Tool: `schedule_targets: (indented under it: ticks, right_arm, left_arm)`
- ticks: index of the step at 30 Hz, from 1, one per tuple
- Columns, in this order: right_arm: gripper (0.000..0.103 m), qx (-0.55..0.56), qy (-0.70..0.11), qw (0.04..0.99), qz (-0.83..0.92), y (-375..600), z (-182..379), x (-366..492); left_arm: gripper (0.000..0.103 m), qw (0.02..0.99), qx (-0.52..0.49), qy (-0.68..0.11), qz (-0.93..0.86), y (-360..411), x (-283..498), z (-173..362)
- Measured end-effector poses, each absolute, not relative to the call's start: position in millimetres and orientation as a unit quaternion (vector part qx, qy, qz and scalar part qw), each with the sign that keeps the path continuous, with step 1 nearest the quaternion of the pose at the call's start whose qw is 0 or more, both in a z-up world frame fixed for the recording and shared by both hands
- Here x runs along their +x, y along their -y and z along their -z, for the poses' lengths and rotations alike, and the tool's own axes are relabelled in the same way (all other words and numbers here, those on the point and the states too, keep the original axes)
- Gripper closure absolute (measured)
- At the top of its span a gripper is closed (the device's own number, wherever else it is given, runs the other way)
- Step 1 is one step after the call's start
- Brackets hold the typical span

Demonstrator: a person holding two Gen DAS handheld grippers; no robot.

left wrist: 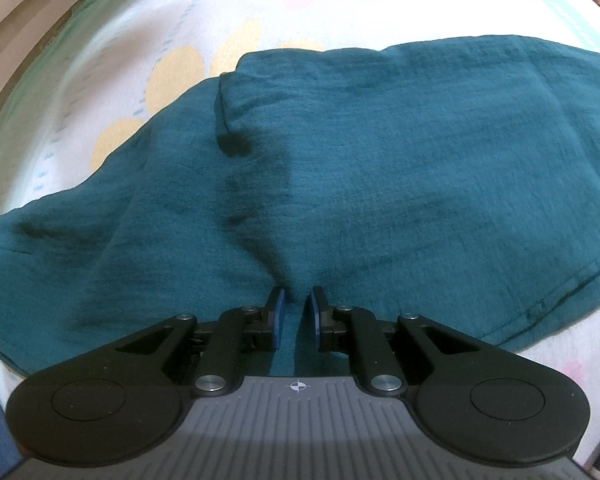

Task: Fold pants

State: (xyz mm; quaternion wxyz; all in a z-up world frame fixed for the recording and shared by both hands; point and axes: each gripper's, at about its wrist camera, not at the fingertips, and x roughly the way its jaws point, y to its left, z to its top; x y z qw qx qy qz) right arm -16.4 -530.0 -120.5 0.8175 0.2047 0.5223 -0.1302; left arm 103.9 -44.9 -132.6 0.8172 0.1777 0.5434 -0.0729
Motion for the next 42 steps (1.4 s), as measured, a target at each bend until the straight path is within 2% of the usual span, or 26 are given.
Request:
schedule_targets:
  ticks: [5, 17, 20, 27, 29, 31, 33, 37, 42]
  right_arm:
    - [0.091, 0.133, -0.505, 0.841, 0.145, 516.2, 98.0, -23.7]
    - [0.091, 0.161, -0.532, 0.816, 0.161, 536.6, 118.2, -34.0]
    - [0.091, 0.190, -0.523, 0.814, 0.168, 546.7, 121.5, -37.2]
    - [0.090, 0.173, -0.523, 0.819, 0.161, 542.0, 125.5, -35.7]
    - [0.087, 0.178, -0.519, 0.821, 0.157, 544.0, 123.7, -39.9]
    - [0.073, 0.186, -0.507, 0.827, 0.156, 547.3, 117.3, -44.9]
    - [0.069, 0.186, -0.490, 0.837, 0.157, 551.5, 107.0, -49.5]
    - [0.040, 0.183, -0.449, 0.860, 0.162, 561.8, 91.9, -46.3]
    - [0.039, 0.202, -0.437, 0.863, 0.156, 574.2, 107.2, -14.0]
  left_arm:
    - [0.088, 0.812, 0.175, -0.551, 0.079, 43.2, 108.7, 127.6]
    - [0.088, 0.835, 0.168, -0.504, 0.145, 89.7, 109.0, 87.2]
    - [0.088, 0.831, 0.180, -0.496, 0.178, 115.1, 108.0, 86.7]
    - [0.088, 0.817, 0.192, -0.489, 0.239, 173.2, 102.3, 99.7]
    - [0.088, 0.810, 0.190, -0.497, 0.247, 189.0, 100.2, 108.2]
    - [0.088, 0.797, 0.195, -0.511, 0.257, 200.1, 100.7, 121.6]
    - [0.088, 0.782, 0.208, -0.525, 0.264, 209.6, 96.2, 134.5]
    - [0.089, 0.783, 0.236, -0.511, 0.265, 216.0, 84.0, 143.8]
    - [0.089, 0.782, 0.231, -0.515, 0.262, 215.8, 81.9, 144.7]
